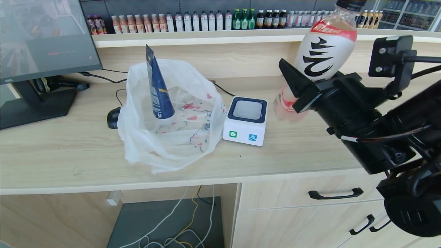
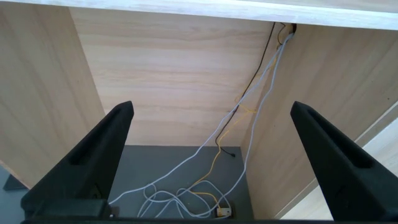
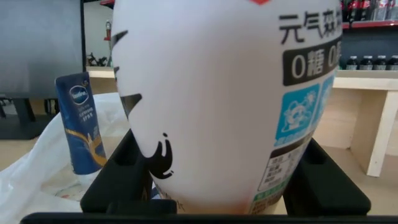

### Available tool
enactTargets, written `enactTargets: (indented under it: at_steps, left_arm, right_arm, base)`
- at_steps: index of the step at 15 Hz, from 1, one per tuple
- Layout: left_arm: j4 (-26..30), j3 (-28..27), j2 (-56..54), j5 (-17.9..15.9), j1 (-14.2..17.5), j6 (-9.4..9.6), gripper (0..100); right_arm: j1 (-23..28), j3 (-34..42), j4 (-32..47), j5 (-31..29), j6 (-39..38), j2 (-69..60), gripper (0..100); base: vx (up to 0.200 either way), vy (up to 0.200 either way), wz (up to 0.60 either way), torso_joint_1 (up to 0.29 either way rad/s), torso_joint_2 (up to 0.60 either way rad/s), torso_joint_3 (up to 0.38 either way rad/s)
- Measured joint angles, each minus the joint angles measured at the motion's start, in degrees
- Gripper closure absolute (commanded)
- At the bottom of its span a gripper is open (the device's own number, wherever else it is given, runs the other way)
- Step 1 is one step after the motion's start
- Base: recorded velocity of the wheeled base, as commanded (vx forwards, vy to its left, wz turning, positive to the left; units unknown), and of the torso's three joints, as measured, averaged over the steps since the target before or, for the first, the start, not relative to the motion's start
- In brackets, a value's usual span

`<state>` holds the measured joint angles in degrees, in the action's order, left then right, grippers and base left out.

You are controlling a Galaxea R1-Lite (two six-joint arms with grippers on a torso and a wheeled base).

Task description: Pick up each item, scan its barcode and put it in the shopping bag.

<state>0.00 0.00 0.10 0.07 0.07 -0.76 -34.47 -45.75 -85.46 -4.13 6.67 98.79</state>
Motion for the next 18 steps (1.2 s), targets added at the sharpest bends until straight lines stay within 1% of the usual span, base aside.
enactTargets:
  at_steps: [2,4,6,8,9,10,13,14,18]
  left_arm:
    - [0.0,0.0,0.0,0.0,0.0,0.0,0]
    - [0.0,0.0,0.0,0.0,0.0,0.0,0]
    - [0.0,0.0,0.0,0.0,-0.02,0.0,0]
    - [0.0,0.0,0.0,0.0,-0.02,-0.02,0]
    - [0.0,0.0,0.0,0.0,0.0,-0.02,0]
    - [0.0,0.0,0.0,0.0,0.02,0.0,0]
    - [0.0,0.0,0.0,0.0,-0.02,0.0,0]
    - [0.0,0.0,0.0,0.0,-0.02,-0.02,0]
    - [0.0,0.0,0.0,0.0,0.0,0.0,0]
  right_arm:
    - [-1.05,-7.89,8.3,-0.95,-0.55,-0.09,100]
    - [-1.68,-16.29,14.59,-1.45,-1.85,1.1,100]
    - [-2.27,-22.74,17.69,-2.44,-3.77,3.66,100]
    - [-3.41,-27.92,18.53,-6.05,-7.16,7.0,100]
    - [-4.24,-30.32,18.57,-8.97,-9.37,8.79,100]
    - [-4.83,-31.89,18.54,-11.03,-11.4,10.39,100]
    - [-5.27,-33.29,18.75,-13.54,-14.47,13.2,100]
    - [-5.38,-33.49,18.72,-14.8,-16.76,13.78,100]
    - [-5.81,-33.93,18.81,-23.17,-24.95,16.03,100]
  base:
    - [0.0,0.0,0.0,0.0,0.0,0.0]
    - [0.0,0.0,0.0,0.0,0.0,0.0]
    - [0.0,0.0,0.0,0.0,0.0,0.0]
    - [0.0,0.0,0.0,0.0,0.0,0.0]
    - [0.0,0.0,0.0,0.0,0.0,0.0]
    - [0.0,0.0,0.0,0.0,0.0,0.0]
    - [0.0,0.0,0.0,0.0,0.0,0.0]
    - [0.0,0.0,0.0,0.0,0.0,0.0]
    - [0.0,0.0,0.0,0.0,0.0,0.0]
